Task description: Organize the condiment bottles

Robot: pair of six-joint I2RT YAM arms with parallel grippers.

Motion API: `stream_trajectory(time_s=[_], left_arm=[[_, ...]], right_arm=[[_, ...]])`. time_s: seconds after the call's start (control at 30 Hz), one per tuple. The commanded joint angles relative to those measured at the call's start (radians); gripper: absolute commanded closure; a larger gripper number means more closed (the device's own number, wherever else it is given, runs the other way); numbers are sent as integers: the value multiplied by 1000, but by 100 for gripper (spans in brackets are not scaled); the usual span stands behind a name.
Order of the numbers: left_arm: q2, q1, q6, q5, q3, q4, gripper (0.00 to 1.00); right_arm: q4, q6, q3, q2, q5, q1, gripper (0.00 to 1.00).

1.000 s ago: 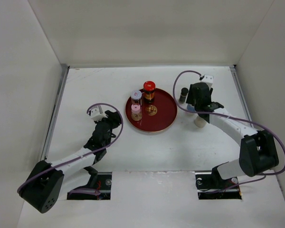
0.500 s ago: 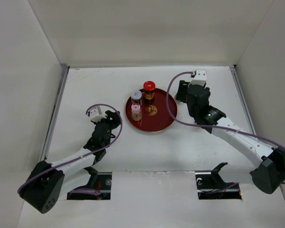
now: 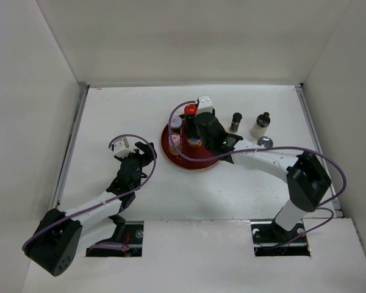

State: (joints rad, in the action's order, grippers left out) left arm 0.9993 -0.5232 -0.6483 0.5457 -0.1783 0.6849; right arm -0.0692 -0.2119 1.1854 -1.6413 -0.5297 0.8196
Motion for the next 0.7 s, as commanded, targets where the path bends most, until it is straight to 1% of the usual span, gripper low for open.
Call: stream_trajectory(time_s=[0.0, 0.27, 0.33, 0.47, 0.57, 0.67], left_arm=[[-8, 10, -11, 2, 3, 51, 31], [1, 13, -13, -4, 0, 51, 30], [1, 9, -13, -4, -1, 51, 30], [4, 13, -13, -4, -1, 51, 30], [-2, 9, -14, -4, -1, 51, 29], [4, 16, -14, -4, -1, 51, 29]], right_arm=[[-133, 8, 102, -6, 10, 3, 50], [-127, -1, 109, -103, 23, 8, 46], [-127, -4, 106, -110, 23, 9, 43], [-127, -6, 103, -109, 23, 17, 27], [-124, 0, 97, -71, 16, 20, 15], [-124, 8, 66, -6, 14, 20, 8]])
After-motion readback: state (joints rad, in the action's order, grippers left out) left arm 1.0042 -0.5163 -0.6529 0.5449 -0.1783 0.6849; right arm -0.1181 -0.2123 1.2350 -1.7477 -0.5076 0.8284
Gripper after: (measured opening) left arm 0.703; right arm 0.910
